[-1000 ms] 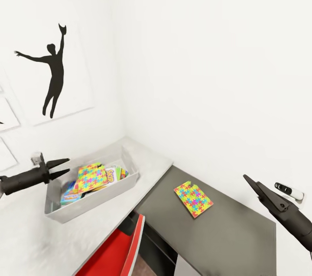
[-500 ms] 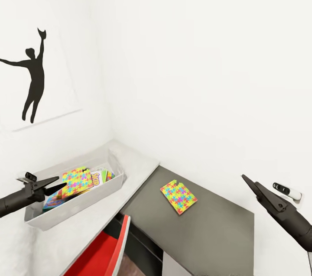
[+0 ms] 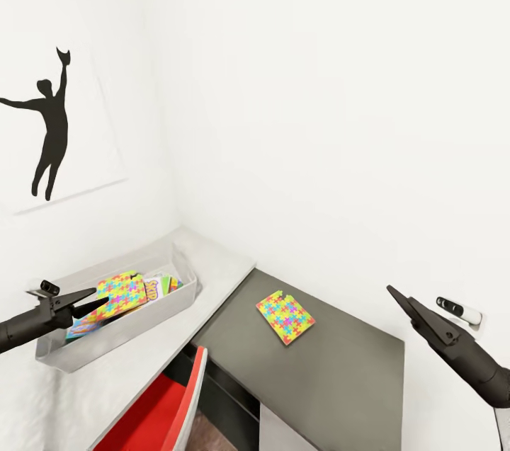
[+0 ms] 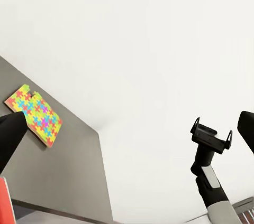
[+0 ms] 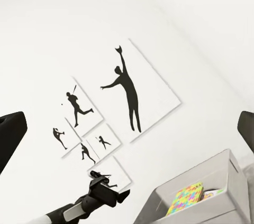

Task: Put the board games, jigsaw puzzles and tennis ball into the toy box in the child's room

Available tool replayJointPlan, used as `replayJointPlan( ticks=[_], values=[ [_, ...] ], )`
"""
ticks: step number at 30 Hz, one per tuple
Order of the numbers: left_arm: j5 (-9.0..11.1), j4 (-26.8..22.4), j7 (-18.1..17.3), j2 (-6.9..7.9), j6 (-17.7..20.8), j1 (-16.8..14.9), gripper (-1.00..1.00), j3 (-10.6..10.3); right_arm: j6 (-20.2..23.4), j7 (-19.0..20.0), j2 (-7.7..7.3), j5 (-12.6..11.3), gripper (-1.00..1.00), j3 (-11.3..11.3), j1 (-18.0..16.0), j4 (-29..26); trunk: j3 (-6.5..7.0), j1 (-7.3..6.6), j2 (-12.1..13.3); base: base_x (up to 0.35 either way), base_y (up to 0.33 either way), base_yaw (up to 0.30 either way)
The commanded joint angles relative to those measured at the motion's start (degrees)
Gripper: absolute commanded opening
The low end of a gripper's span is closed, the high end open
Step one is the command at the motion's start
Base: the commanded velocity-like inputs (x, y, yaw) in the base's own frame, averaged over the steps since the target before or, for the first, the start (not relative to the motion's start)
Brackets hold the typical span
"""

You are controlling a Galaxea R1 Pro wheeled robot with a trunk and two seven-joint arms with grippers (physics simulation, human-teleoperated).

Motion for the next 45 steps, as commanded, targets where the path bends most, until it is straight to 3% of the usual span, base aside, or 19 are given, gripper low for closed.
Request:
replayJointPlan(
  ticks=[1,21,45],
  values=[
    [0.00,-0.01,-0.21,0.02,0.61,-0.04,1.00,-0.02,0.55,0.10,0.00,-0.13,1.00,0.04,-0.05,0.00,-0.13,0.04,-0.13,-0.003,-0.002,-0.001],
    [-0.04,-0.01,-0.21,0.03,0.39,-0.04,1.00,-0.02,0.59,-0.70,0.00,-0.12,1.00,0.35,-0.05,-0.05,-0.13,0.04,-0.13,-0.002,-0.007,0.000],
    [-0.01,-0.01,-0.21,0.05,-0.65,-0.04,1.00,0.07,0.60,-0.99,-0.09,-0.16,1.00,0.43,-0.05,0.33,1.39,0.04,-0.13,-0.089,-0.224,-0.158]
  ],
)
